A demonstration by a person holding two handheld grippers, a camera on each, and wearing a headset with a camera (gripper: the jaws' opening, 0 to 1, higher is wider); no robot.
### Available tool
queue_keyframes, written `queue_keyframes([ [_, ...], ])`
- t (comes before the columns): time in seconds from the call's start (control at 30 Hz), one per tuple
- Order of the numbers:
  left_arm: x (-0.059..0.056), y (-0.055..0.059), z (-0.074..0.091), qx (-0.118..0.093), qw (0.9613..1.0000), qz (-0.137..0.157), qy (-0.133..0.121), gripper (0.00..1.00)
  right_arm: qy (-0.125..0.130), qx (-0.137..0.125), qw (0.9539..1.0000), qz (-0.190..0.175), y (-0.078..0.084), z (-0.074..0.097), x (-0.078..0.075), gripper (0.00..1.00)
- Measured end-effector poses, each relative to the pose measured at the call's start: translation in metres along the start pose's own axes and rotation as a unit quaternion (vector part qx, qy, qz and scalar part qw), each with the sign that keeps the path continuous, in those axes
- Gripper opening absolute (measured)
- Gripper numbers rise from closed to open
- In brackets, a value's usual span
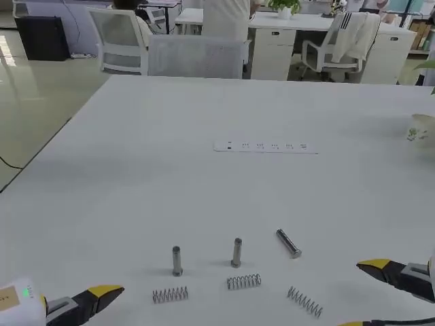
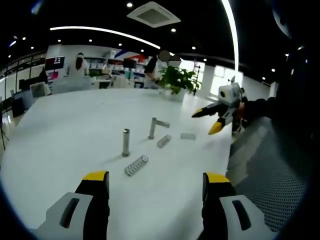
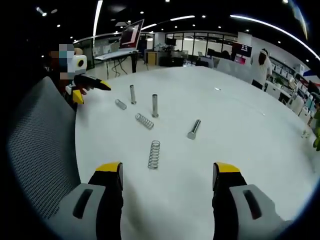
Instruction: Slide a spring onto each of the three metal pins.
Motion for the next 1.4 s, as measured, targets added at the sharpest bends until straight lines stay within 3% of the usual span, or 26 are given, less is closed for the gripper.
queue_keyframes([
  [0.7,0.002,-0.001,-0.001,0.0,1.0,-0.001,-0.001,0.72,-0.005,-0.005,1.0,0.002,-0.003,-0.002,-0.003,0.73],
  [1.0,0.003,-0.002,0.001,-0.003,1.0,0.0,-0.002,0.72,-0.006,-0.009,0.9999,0.013,-0.016,-0.006,-0.01,0.72],
  [1.4,0.004,-0.004,0.002,-0.005,1.0,-0.001,-0.003,0.71,-0.008,-0.014,0.9992,0.038,-0.046,-0.022,-0.035,0.71],
])
Point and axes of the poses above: the centre of the closed fingertips' face, and the gripper's own axes: z roughly backward along the fingers, x roughly to its left, y roughly out of its underside, the point moved 5 cm from there along z, roughly backward along the fingers, and after that the axes turned 12 degrees about z, right-handed, at the moved point
